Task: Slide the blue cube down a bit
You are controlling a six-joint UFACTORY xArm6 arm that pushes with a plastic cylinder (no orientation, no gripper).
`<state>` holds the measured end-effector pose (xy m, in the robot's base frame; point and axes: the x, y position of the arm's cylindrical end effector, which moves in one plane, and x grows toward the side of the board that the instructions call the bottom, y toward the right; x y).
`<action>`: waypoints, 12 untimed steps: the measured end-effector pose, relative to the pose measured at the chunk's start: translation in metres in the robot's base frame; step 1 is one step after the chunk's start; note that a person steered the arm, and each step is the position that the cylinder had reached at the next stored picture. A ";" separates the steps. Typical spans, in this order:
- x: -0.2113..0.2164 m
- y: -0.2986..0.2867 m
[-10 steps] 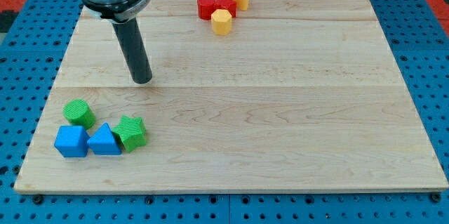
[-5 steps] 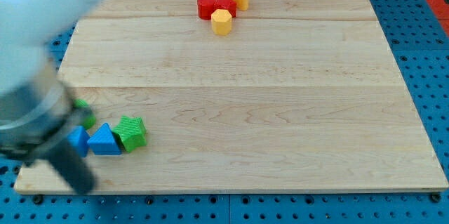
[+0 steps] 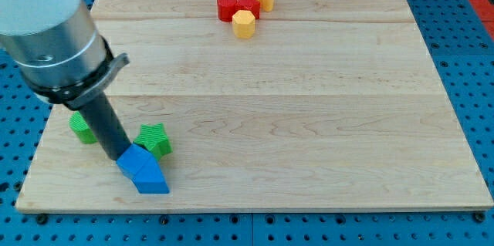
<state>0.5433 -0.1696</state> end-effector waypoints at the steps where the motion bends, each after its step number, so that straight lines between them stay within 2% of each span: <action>1: 0.008 -0.052; 2: 0.046 -0.008; 4: 0.031 0.113; 5: 0.028 0.085; 6: 0.031 0.088; 8: 0.007 -0.043; 9: -0.029 -0.062; 10: -0.034 0.017; 11: -0.017 0.056; 12: -0.017 0.061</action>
